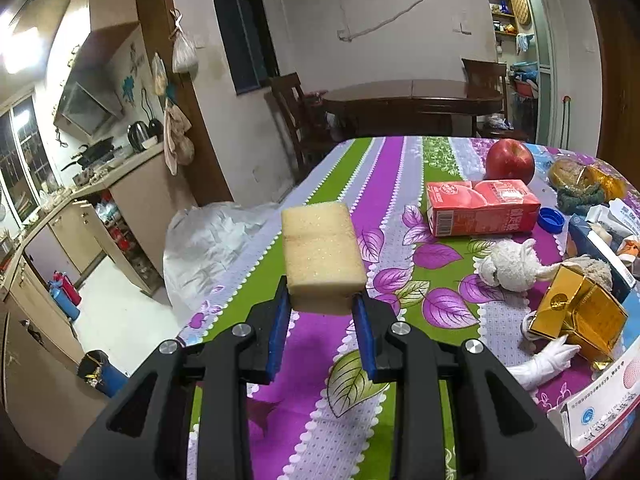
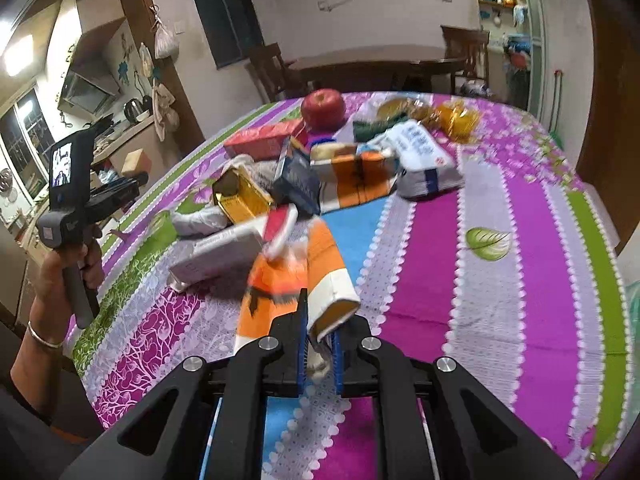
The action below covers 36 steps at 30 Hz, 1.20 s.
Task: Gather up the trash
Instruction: 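Carry the sponge and wrapper in both tools over the green bin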
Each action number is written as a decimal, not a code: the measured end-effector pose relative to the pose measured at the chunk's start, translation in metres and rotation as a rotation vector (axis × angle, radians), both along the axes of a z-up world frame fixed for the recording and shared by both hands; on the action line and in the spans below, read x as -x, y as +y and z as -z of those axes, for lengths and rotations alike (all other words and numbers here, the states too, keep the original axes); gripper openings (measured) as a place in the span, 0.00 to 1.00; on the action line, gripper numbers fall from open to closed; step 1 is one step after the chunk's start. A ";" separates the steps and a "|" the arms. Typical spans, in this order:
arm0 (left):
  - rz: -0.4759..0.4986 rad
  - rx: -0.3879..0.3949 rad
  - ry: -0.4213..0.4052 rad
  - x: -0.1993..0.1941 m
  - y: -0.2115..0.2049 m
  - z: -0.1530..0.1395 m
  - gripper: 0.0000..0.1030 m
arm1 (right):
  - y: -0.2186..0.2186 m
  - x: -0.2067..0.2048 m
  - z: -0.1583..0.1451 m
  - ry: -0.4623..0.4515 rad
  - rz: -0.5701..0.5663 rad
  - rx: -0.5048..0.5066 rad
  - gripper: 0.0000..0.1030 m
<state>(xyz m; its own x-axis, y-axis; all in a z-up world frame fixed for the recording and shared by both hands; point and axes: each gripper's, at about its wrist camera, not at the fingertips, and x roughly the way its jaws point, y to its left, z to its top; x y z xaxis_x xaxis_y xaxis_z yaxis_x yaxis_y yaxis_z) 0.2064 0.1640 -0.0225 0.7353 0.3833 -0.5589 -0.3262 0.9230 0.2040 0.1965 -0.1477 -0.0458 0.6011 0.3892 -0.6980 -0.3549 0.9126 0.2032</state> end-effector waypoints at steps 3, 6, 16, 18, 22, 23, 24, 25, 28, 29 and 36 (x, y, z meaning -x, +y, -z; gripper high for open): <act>-0.003 -0.022 -0.017 0.006 -0.003 -0.004 0.28 | 0.001 0.011 -0.015 -0.052 0.005 0.031 0.10; -0.003 -0.034 -0.030 0.011 -0.006 -0.006 0.28 | 0.001 0.021 -0.030 -0.101 0.010 0.055 0.10; 0.006 -0.044 -0.058 0.021 -0.013 -0.016 0.28 | -0.009 0.049 -0.071 -0.218 0.045 0.065 0.10; 0.016 -0.033 -0.064 0.025 -0.015 -0.019 0.28 | -0.014 0.053 -0.077 -0.228 0.059 0.061 0.10; 0.070 0.007 -0.077 0.035 -0.025 -0.033 0.28 | -0.029 0.057 -0.084 -0.243 0.105 0.067 0.10; 0.092 0.021 -0.081 0.037 -0.029 -0.038 0.28 | -0.034 0.058 -0.087 -0.247 0.121 0.069 0.10; 0.114 0.034 -0.085 0.040 -0.033 -0.042 0.28 | -0.038 0.059 -0.089 -0.249 0.132 0.072 0.10; 0.145 0.051 -0.094 0.043 -0.040 -0.049 0.28 | -0.042 0.060 -0.091 -0.253 0.142 0.076 0.10; 0.230 0.078 -0.123 0.051 -0.065 -0.067 0.28 | -0.057 0.064 -0.100 -0.269 0.181 0.083 0.10; 0.250 0.081 -0.128 0.053 -0.072 -0.069 0.28 | -0.063 0.066 -0.103 -0.275 0.191 0.083 0.10; 0.468 0.157 -0.139 0.058 -0.136 -0.096 0.28 | -0.112 0.086 -0.122 -0.313 0.297 0.086 0.10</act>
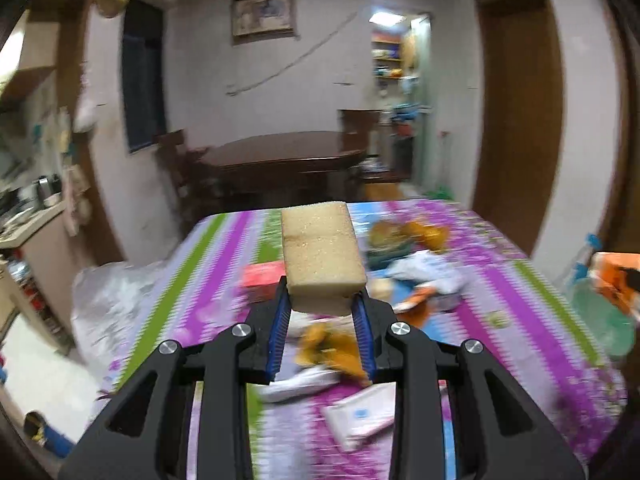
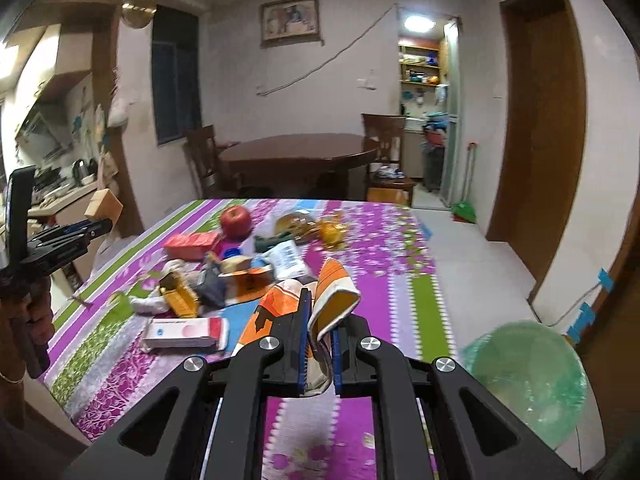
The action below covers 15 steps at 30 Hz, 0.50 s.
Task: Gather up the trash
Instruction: 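Carry the sponge and wrapper in both tools over the green bin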
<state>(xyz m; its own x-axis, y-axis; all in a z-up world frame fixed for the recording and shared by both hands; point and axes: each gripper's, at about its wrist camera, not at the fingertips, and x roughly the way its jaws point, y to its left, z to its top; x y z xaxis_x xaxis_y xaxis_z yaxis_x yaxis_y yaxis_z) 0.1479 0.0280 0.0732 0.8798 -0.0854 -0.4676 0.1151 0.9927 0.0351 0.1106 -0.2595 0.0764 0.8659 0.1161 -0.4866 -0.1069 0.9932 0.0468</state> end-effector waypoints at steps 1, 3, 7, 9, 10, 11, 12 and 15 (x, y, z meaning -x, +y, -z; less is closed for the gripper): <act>0.036 0.002 -0.001 0.000 -0.012 -0.003 0.28 | -0.007 0.003 -0.002 -0.003 0.015 -0.002 0.10; 0.082 -0.003 -0.014 0.001 -0.033 -0.006 0.28 | -0.024 0.009 -0.004 -0.007 0.053 -0.004 0.10; 0.175 0.006 -0.007 0.000 -0.070 -0.010 0.28 | -0.057 0.023 -0.005 -0.015 0.117 -0.011 0.10; 0.230 0.002 -0.003 -0.001 -0.095 -0.010 0.27 | -0.076 0.030 -0.005 -0.013 0.153 -0.012 0.10; 0.249 -0.007 -0.004 -0.001 -0.103 -0.009 0.28 | -0.087 0.034 -0.005 -0.011 0.173 -0.014 0.10; 0.280 -0.020 -0.003 -0.001 -0.120 -0.008 0.28 | -0.094 0.037 -0.006 -0.009 0.191 -0.012 0.10; 0.309 -0.028 0.003 -0.001 -0.136 -0.007 0.28 | -0.102 0.040 -0.006 -0.009 0.210 -0.009 0.10; 0.401 -0.049 0.017 -0.002 -0.179 -0.001 0.28 | -0.131 0.050 -0.010 -0.011 0.281 0.004 0.10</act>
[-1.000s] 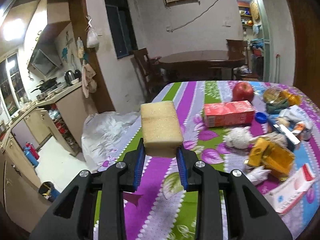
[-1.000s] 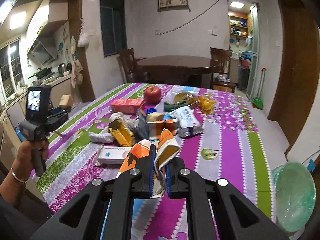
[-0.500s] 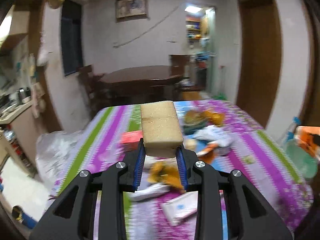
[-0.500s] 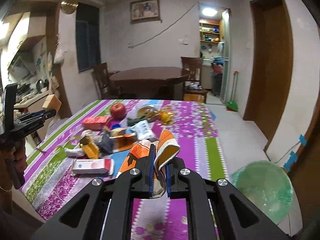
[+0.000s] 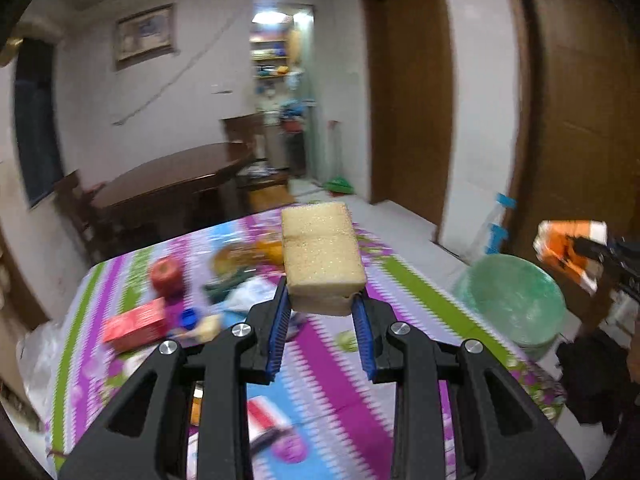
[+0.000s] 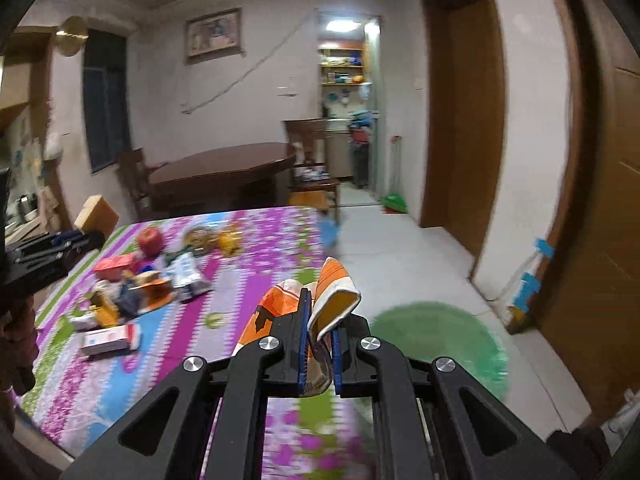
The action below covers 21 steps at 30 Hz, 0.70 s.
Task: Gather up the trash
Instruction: 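Carry the sponge and wrapper in both tools over the green bin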
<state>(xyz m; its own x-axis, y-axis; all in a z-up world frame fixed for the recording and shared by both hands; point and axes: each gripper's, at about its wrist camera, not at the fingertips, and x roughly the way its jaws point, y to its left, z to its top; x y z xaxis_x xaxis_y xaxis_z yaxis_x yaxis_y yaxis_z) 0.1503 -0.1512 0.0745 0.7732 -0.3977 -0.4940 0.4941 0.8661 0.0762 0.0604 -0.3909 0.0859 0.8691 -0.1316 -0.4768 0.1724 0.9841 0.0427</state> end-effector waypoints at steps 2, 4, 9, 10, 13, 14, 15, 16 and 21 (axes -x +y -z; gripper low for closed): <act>0.054 -0.012 0.013 -0.002 -0.028 0.005 0.28 | -0.026 0.006 -0.001 0.009 0.056 -0.003 0.10; 0.121 -0.015 0.040 -0.004 -0.057 0.011 0.28 | -0.046 0.009 -0.001 0.027 0.096 -0.002 0.10; 0.278 -0.058 0.110 -0.015 -0.132 0.034 0.28 | -0.104 0.002 0.011 0.149 0.191 -0.012 0.10; 0.315 -0.073 0.124 -0.016 -0.150 0.041 0.28 | -0.116 0.000 0.014 0.179 0.206 -0.012 0.10; 0.400 -0.111 0.170 -0.021 -0.194 0.061 0.28 | -0.142 -0.008 0.024 0.256 0.236 -0.023 0.10; 0.428 -0.129 0.184 -0.023 -0.209 0.070 0.28 | -0.152 -0.011 0.028 0.280 0.247 -0.033 0.10; 0.445 -0.141 0.190 -0.026 -0.215 0.076 0.28 | -0.160 -0.015 0.033 0.302 0.252 -0.041 0.10; 0.472 -0.161 0.199 -0.027 -0.227 0.085 0.28 | -0.164 -0.018 0.036 0.319 0.253 -0.047 0.10; 0.537 -0.223 0.276 -0.041 -0.272 0.125 0.28 | -0.196 -0.037 0.062 0.412 0.245 -0.107 0.10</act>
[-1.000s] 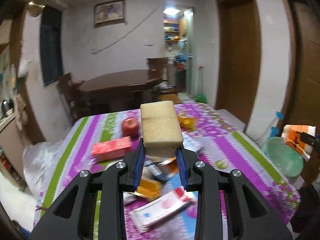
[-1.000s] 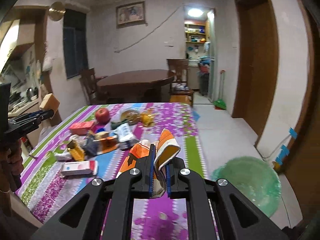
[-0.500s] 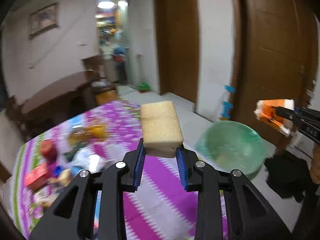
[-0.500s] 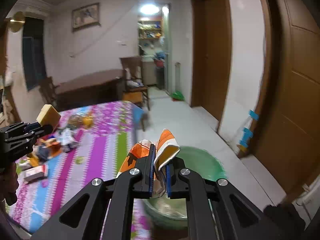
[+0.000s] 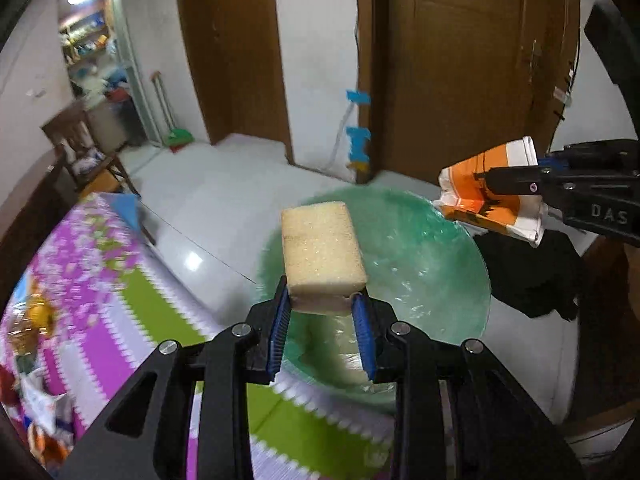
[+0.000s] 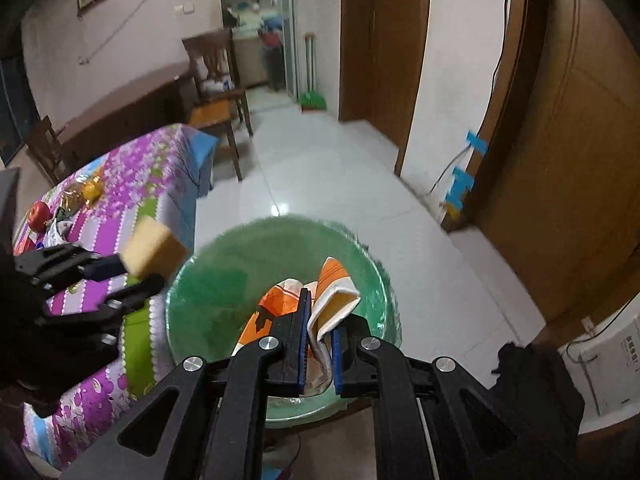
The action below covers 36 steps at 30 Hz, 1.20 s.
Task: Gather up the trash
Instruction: 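Carry the sponge and wrapper in both tools over the green bin, then open both tools to drop the sponge and wrapper into the bin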
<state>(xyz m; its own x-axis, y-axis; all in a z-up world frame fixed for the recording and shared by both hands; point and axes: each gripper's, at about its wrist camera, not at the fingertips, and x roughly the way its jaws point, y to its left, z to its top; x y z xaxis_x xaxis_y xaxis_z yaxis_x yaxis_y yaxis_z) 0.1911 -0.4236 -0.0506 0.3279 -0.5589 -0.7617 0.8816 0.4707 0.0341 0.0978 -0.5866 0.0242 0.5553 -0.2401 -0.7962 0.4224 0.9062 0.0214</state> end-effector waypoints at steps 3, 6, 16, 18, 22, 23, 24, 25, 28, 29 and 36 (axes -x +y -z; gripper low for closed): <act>0.040 -0.039 0.049 -0.002 -0.022 0.016 0.28 | -0.008 -0.013 0.017 0.045 -0.007 -0.048 0.10; 0.055 -0.071 0.056 -0.002 -0.033 0.028 0.28 | -0.009 -0.026 0.034 0.093 -0.012 -0.068 0.10; 0.055 -0.121 0.068 -0.004 -0.043 0.035 0.28 | -0.001 -0.051 0.065 0.176 -0.038 -0.086 0.10; 0.052 -0.126 0.067 -0.004 -0.045 0.036 0.28 | 0.000 -0.053 0.067 0.177 -0.039 -0.089 0.10; 0.043 -0.137 0.053 -0.005 -0.047 0.036 0.28 | -0.002 -0.057 0.069 0.179 -0.042 -0.090 0.10; 0.041 -0.137 0.050 -0.004 -0.049 0.036 0.29 | -0.001 -0.059 0.070 0.180 -0.040 -0.085 0.10; 0.038 -0.138 0.045 -0.003 -0.049 0.036 0.29 | -0.001 -0.059 0.070 0.182 -0.039 -0.081 0.10; 0.031 -0.140 0.034 -0.003 -0.049 0.035 0.29 | -0.002 -0.060 0.070 0.183 -0.037 -0.078 0.10; 0.013 -0.151 0.045 -0.006 -0.050 0.036 0.36 | -0.003 -0.061 0.070 0.186 -0.038 -0.075 0.19; -0.001 -0.157 0.048 -0.007 -0.050 0.037 0.54 | -0.004 -0.060 0.070 0.186 -0.037 -0.074 0.27; -0.023 -0.138 0.023 -0.008 -0.044 0.031 0.63 | -0.003 -0.055 0.059 0.153 -0.029 -0.044 0.45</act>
<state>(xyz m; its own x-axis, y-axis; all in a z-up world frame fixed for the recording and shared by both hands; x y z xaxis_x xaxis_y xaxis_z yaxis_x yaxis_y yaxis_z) 0.1992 -0.4674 -0.0811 0.3210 -0.4411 -0.8381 0.8717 0.4835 0.0795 0.1533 -0.5898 -0.0346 0.4330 -0.1891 -0.8813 0.3975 0.9176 -0.0016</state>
